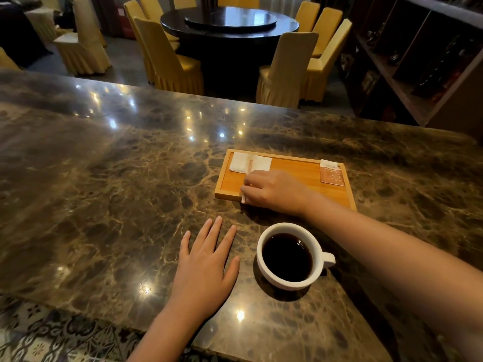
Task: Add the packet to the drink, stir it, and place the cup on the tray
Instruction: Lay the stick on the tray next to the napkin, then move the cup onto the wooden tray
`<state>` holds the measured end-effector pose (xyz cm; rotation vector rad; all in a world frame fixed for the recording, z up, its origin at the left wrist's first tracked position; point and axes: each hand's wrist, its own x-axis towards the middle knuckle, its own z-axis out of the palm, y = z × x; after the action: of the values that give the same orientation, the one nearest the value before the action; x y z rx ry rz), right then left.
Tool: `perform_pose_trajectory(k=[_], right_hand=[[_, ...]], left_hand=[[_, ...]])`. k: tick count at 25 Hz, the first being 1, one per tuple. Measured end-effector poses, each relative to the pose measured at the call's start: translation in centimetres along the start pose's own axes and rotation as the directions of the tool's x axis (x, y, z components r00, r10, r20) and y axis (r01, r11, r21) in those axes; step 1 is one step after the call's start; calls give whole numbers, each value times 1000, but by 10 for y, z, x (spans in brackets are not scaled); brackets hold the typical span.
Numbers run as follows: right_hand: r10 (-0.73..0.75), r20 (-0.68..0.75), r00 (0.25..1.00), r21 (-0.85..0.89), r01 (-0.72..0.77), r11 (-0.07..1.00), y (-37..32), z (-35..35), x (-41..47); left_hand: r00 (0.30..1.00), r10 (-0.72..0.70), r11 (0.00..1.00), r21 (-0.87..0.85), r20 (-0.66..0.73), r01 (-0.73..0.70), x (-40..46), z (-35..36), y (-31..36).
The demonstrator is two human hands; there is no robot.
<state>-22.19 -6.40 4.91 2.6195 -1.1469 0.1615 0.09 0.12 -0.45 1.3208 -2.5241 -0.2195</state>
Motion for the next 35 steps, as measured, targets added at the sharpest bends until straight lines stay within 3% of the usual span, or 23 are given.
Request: perform_pose_trajectory(k=[13, 15, 17, 19, 21, 25, 27, 31, 35], right_hand=[[45, 29, 999, 12, -45, 999, -2, 2, -2], [103, 7, 995, -9, -103, 995, -3, -11, -13], [254, -54, 966, -1, -254, 967, -7, -27, -33], [493, -119, 862, 151, -476, 867, -19, -43, -61], [690, -52, 722, 384, -623, 681, -40, -56, -90], [791, 220, 571, 680, -671, 295, -87, -69, -130], [783, 315, 537, 761, -636, 131, -99, -68, -139], [782, 390, 486, 830, -553, -71, -106, -55, -141], [679, 487, 549, 856, -455, -246, -109, -46, -137]], left_hand=[[1000, 11, 1000, -8, -12, -11, 0, -1, 0], [1000, 11, 1000, -12, -12, -11, 0, -1, 0], [1000, 15, 1000, -17, -9, -15, 0, -1, 0], [1000, 17, 1000, -20, -7, -17, 0, -1, 0], [1000, 18, 1000, -21, -6, -18, 0, -1, -1], [1000, 21, 1000, -18, 11, -21, 0, -2, -1], [999, 27, 1000, -15, 21, -27, 1, -2, -1], [999, 30, 1000, -11, 31, -29, 1, -3, -1], [999, 31, 999, -8, 38, -31, 1, -3, -2]])
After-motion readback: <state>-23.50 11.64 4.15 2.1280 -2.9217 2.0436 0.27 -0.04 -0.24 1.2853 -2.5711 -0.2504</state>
